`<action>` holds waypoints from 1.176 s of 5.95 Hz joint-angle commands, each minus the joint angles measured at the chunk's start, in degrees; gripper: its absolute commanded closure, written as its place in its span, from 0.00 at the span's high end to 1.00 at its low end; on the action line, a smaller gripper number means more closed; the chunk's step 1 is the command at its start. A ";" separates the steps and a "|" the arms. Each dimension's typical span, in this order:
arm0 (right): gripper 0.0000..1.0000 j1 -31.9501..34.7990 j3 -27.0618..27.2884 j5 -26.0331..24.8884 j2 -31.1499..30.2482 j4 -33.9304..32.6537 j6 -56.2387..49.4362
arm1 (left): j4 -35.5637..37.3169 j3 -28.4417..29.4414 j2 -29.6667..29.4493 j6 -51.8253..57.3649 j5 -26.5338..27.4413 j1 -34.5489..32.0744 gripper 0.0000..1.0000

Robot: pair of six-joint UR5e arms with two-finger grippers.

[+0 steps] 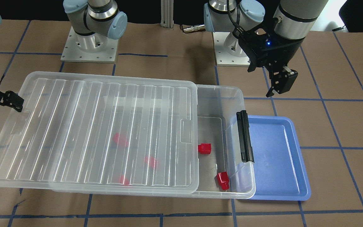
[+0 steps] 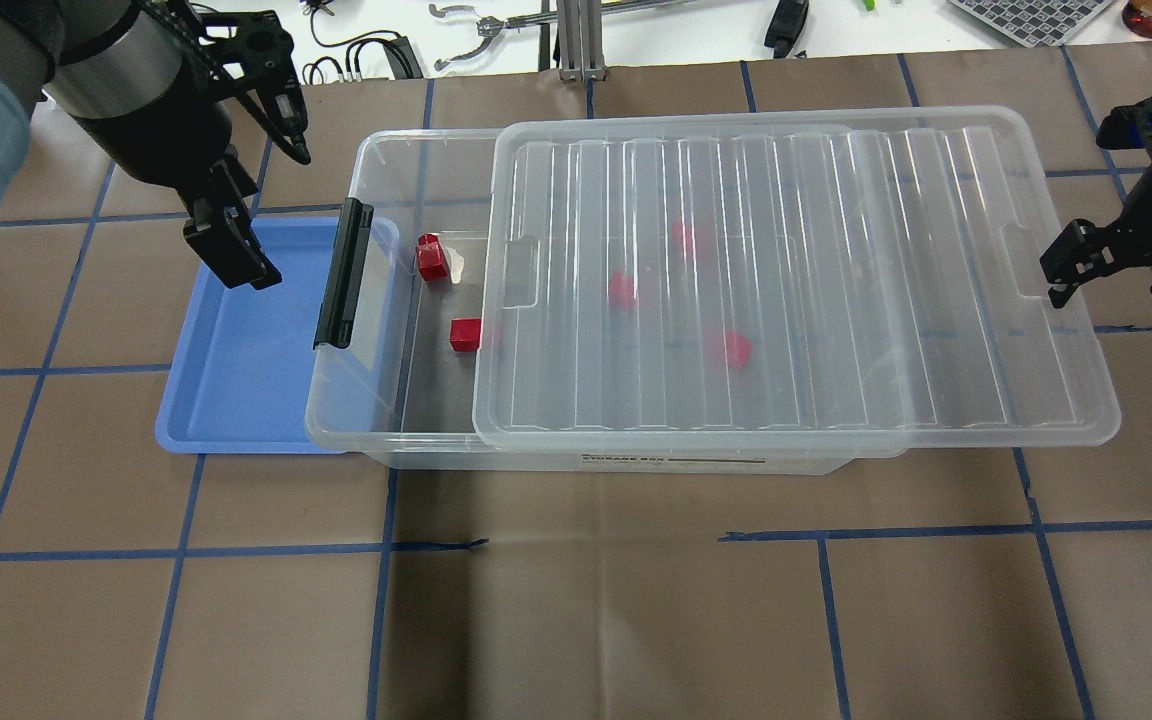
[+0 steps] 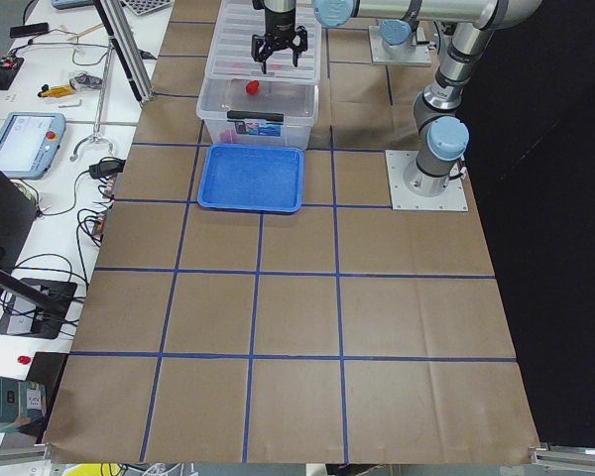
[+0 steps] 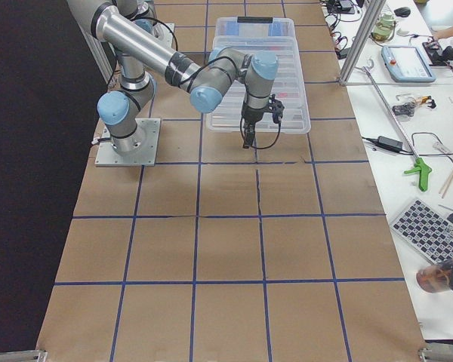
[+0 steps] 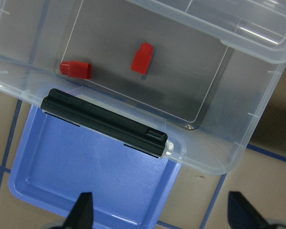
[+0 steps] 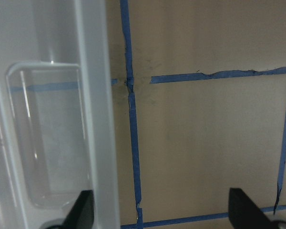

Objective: Place red block in blue tray from box

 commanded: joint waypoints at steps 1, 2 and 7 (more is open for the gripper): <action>1.00 -2.31 -0.13 0.00 0.00 -0.05 -2.73 | 2.25 0.33 -2.39 9.46 -0.97 -0.94 0.98; 1.00 -3.27 -0.22 0.00 0.00 -0.05 -3.87 | 4.09 0.16 -3.97 9.67 -3.76 -2.52 0.98; 1.00 -6.44 -0.75 0.00 -0.09 -0.05 -5.64 | 7.97 -0.28 -14.78 9.05 -6.24 -8.16 0.98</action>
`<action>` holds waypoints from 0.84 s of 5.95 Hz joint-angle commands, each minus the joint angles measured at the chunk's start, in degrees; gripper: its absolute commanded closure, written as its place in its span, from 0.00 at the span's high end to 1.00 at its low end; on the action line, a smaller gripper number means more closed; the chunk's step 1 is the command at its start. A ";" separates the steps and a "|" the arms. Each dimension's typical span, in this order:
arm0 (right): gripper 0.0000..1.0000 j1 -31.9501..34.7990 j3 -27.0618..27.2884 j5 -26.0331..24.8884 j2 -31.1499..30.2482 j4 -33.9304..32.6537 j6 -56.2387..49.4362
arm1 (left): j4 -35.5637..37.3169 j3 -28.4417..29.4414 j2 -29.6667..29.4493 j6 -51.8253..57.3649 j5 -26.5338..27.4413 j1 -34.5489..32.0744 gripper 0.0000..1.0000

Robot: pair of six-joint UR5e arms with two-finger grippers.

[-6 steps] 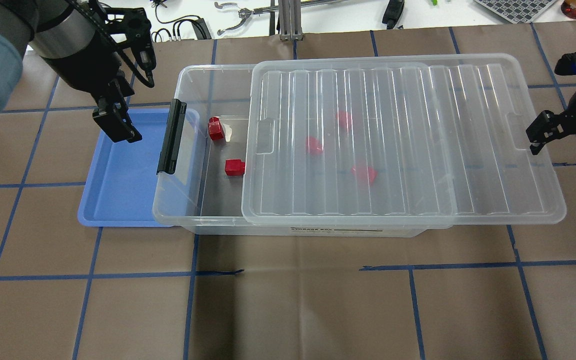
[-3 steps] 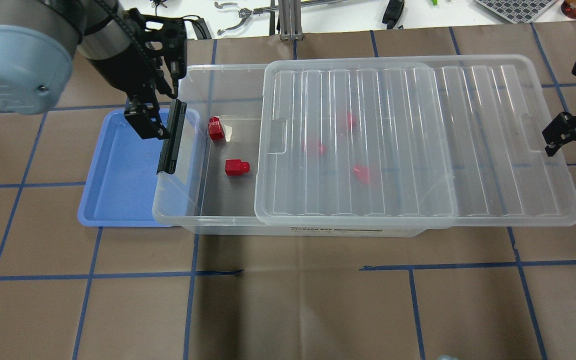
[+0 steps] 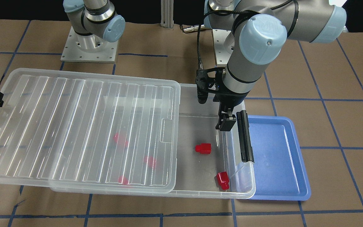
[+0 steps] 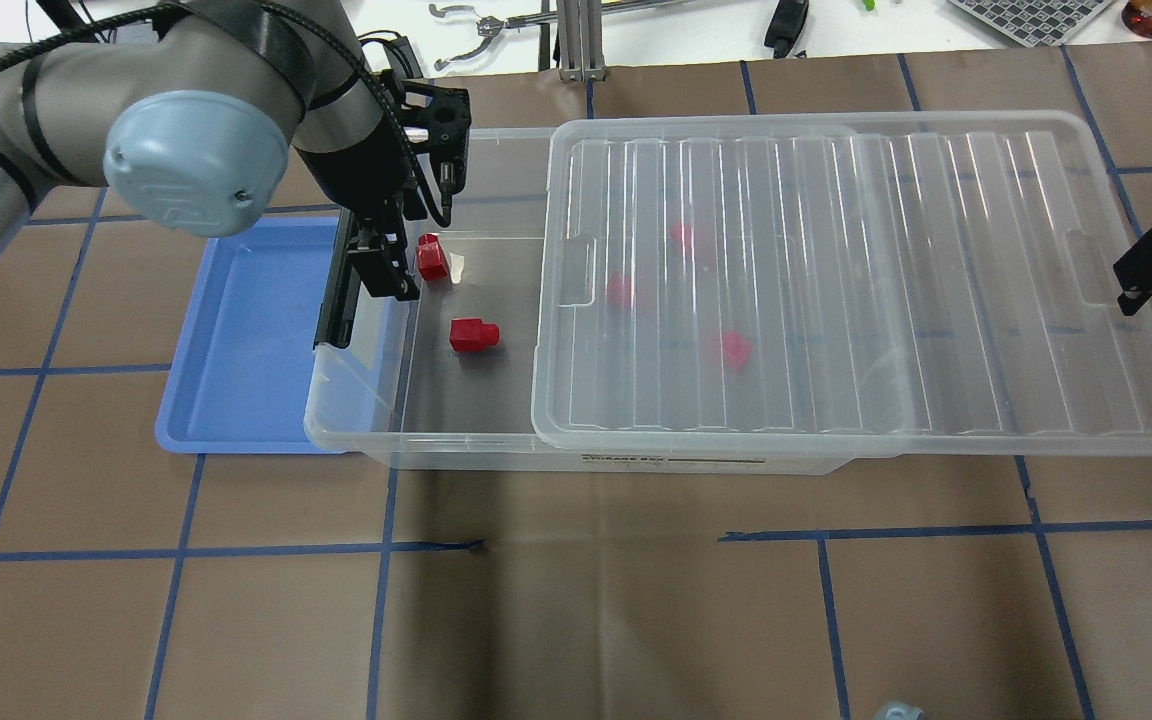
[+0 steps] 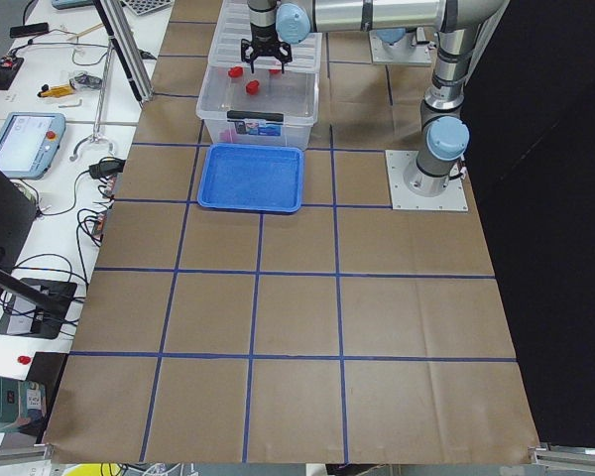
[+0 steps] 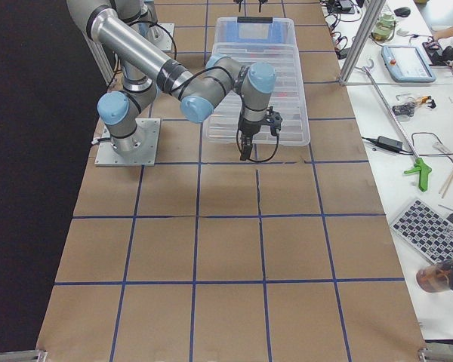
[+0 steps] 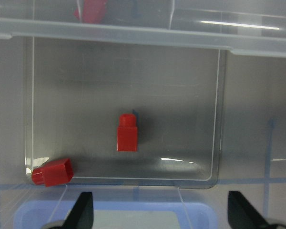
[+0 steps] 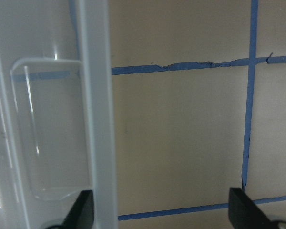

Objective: Place red block in blue tray from box

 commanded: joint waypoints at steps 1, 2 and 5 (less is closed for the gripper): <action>1.00 -0.34 -0.31 0.09 -0.83 0.27 0.72 | 0.52 -0.18 -3.03 0.12 -0.88 -0.01 0.98; 1.00 0.09 -2.41 0.26 -1.70 0.62 1.33 | 0.61 -0.18 -5.39 0.21 -0.53 -0.01 0.98; 1.00 10.68 -14.34 0.79 -2.59 13.75 14.37 | 8.59 -1.14 -11.12 0.39 0.00 -0.19 0.98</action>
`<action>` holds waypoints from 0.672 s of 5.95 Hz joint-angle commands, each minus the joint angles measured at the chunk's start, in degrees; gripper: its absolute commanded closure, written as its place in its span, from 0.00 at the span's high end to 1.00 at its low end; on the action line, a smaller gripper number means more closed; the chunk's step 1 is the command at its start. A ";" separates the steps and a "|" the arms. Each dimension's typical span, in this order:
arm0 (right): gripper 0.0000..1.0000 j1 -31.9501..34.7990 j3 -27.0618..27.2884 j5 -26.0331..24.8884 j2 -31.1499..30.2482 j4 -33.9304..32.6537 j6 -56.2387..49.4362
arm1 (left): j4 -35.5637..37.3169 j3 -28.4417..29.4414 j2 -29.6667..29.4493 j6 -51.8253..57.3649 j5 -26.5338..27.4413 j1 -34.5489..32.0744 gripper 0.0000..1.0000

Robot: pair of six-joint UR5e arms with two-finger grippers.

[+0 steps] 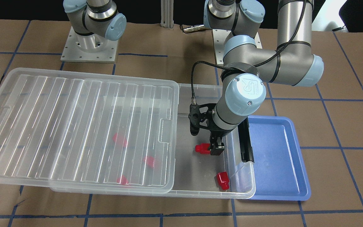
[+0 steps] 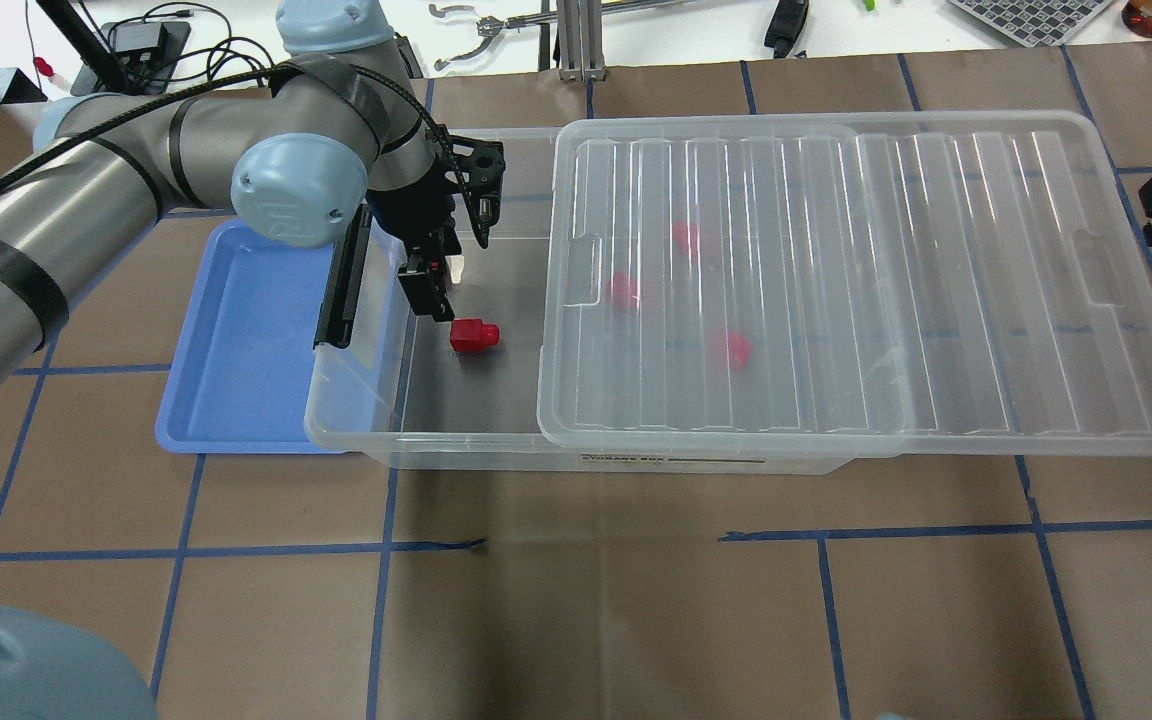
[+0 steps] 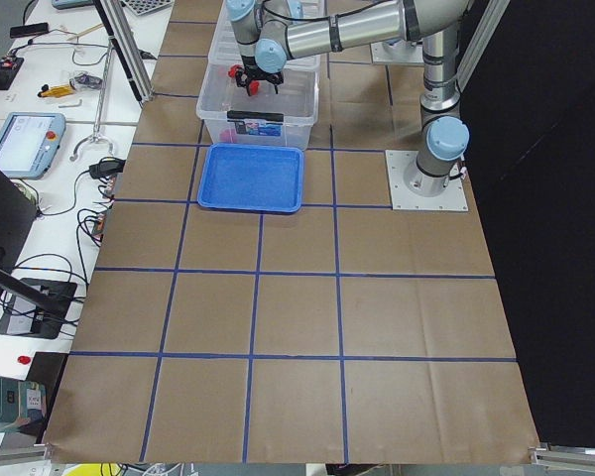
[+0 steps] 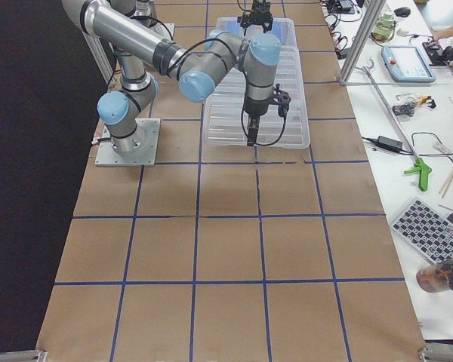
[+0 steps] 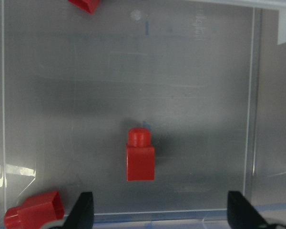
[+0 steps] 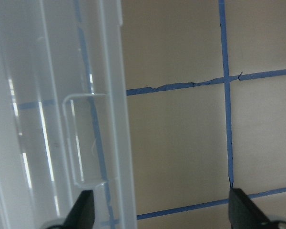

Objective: Place red block in blue tray from box

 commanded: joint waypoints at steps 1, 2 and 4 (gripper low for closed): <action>1.00 9.47 -8.71 0.13 -0.09 10.42 11.13 | 7.76 -4.38 -1.87 0.08 0.55 0.03 0.98; 1.00 14.04 -11.54 2.22 0.09 13.26 18.24 | 12.78 -7.81 -1.87 0.17 1.51 0.21 0.97; 1.00 22.05 -12.36 3.29 -0.08 13.99 25.83 | 16.59 -8.46 -5.28 0.26 1.52 0.03 0.98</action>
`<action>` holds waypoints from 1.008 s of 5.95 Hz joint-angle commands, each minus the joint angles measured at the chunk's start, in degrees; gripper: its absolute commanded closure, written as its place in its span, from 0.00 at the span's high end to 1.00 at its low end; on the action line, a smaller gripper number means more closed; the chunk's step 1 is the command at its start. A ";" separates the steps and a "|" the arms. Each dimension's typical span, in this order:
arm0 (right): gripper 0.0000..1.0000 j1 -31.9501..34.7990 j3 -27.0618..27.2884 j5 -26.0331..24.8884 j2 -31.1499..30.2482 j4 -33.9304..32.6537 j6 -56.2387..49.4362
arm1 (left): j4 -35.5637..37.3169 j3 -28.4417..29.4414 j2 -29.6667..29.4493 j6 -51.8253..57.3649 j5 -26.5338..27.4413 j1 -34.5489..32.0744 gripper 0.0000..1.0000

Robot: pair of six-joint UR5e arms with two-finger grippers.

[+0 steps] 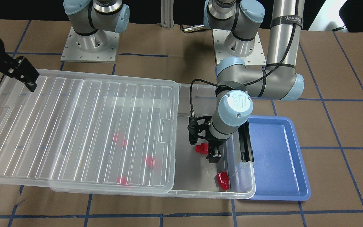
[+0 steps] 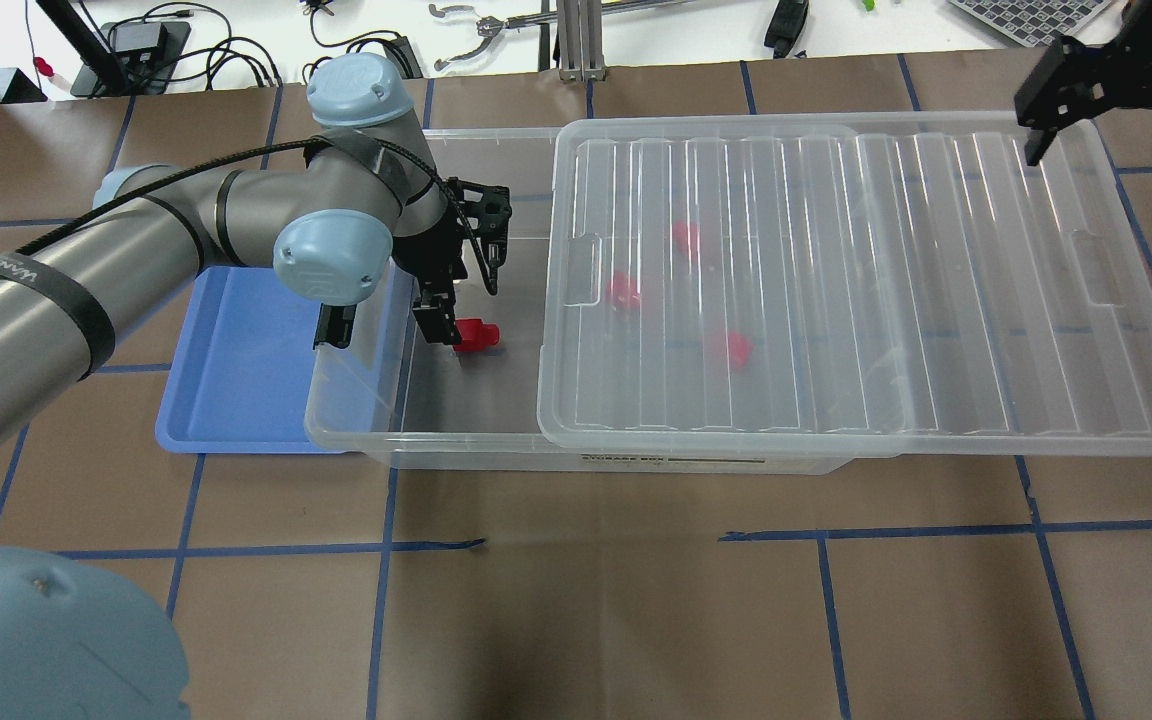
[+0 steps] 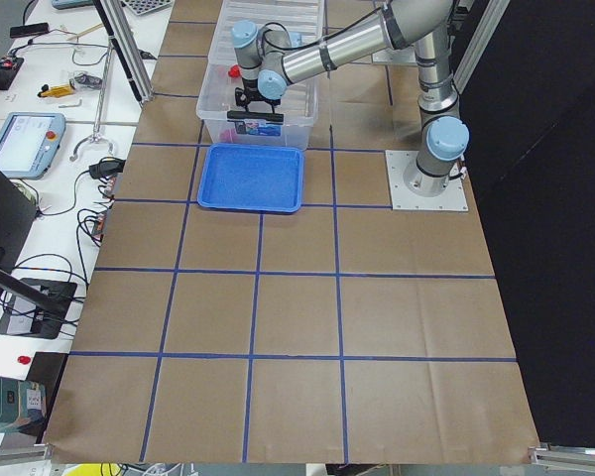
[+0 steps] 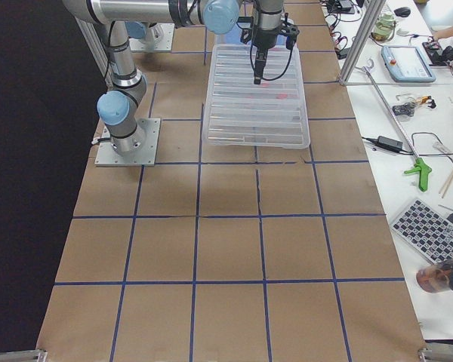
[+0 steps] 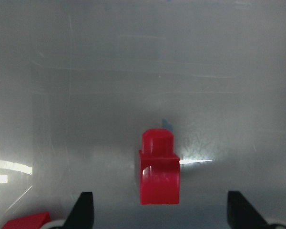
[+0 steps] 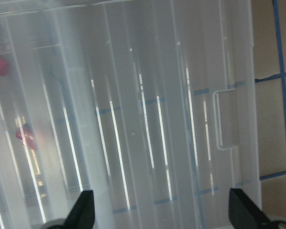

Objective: Place red block in blue tray from box

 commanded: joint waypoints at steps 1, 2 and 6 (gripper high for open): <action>1.00 6.70 -0.43 2.21 -0.07 0.52 6.68 | 2.82 -0.43 -3.07 0.16 0.07 -0.10 0.97; 1.00 7.34 -0.43 3.18 -0.07 0.78 6.80 | 3.27 -0.35 -3.26 0.33 0.07 -0.27 0.78; 1.00 8.48 -0.25 4.41 -0.07 2.62 6.80 | 3.71 0.17 -1.07 0.16 -0.10 -0.19 0.20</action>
